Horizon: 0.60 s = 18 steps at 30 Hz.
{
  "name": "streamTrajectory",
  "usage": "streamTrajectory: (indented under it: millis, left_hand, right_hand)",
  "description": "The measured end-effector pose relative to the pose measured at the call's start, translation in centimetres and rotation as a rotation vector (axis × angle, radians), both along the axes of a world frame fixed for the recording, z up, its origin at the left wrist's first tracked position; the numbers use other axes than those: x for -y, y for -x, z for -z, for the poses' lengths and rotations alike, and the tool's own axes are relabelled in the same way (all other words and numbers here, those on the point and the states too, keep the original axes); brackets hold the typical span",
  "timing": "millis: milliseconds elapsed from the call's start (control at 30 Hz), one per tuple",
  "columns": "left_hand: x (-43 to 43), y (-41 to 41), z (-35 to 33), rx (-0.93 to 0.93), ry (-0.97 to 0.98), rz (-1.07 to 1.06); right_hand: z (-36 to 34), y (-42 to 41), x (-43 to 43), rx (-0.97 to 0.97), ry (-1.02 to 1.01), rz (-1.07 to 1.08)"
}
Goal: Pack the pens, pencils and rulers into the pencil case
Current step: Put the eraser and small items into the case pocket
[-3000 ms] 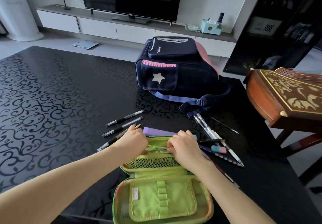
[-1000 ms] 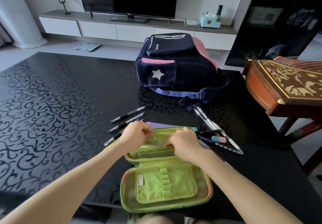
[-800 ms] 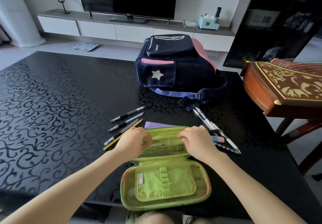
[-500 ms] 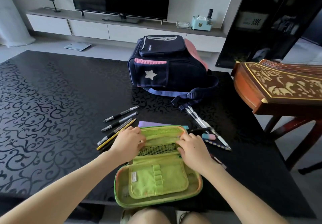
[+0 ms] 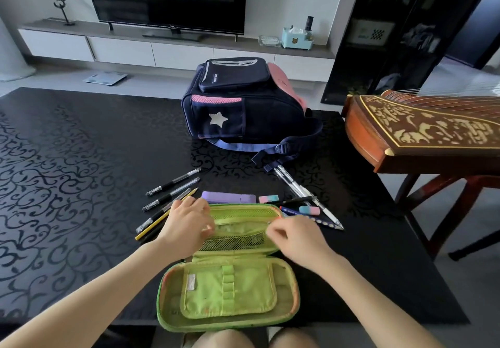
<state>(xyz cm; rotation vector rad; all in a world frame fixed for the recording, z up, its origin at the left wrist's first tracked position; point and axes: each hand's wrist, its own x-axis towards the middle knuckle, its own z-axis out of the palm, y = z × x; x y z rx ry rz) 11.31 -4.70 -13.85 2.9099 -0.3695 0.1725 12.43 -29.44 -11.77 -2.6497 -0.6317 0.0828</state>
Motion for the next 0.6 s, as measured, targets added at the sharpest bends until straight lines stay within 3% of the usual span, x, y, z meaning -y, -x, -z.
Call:
streamTrajectory:
  millis: [67, 133, 267, 467, 533, 600]
  left_hand:
    - [0.1, -0.1, -0.1, -0.076, -0.003, -0.049]
    - [0.2, -0.4, 0.0, -0.11, -0.017, -0.068]
    - [0.1, -0.4, 0.0, -0.081, -0.051, -0.029]
    - [-0.1, 0.0, 0.0, -0.167, -0.011, -0.027]
    - [-0.2, -0.5, -0.1, -0.248, 0.016, -0.08]
    - [-0.3, -1.1, -0.4, -0.269, -0.035, -0.114]
  right_hand:
    - [-0.5, -2.5, -1.0, 0.114, -0.07, 0.117]
    - [-0.2, -5.7, -2.8, 0.125, 0.017, 0.136]
    - [1.2, -10.6, -5.9, -0.097, 0.227, 0.072]
    - [1.1, -11.8, -7.2, -0.307, 0.189, 0.001]
    - [0.6, -11.3, -7.0, -0.231, 0.188, 0.011]
    - [0.1, -10.4, -6.7, -0.014, 0.161, 0.058]
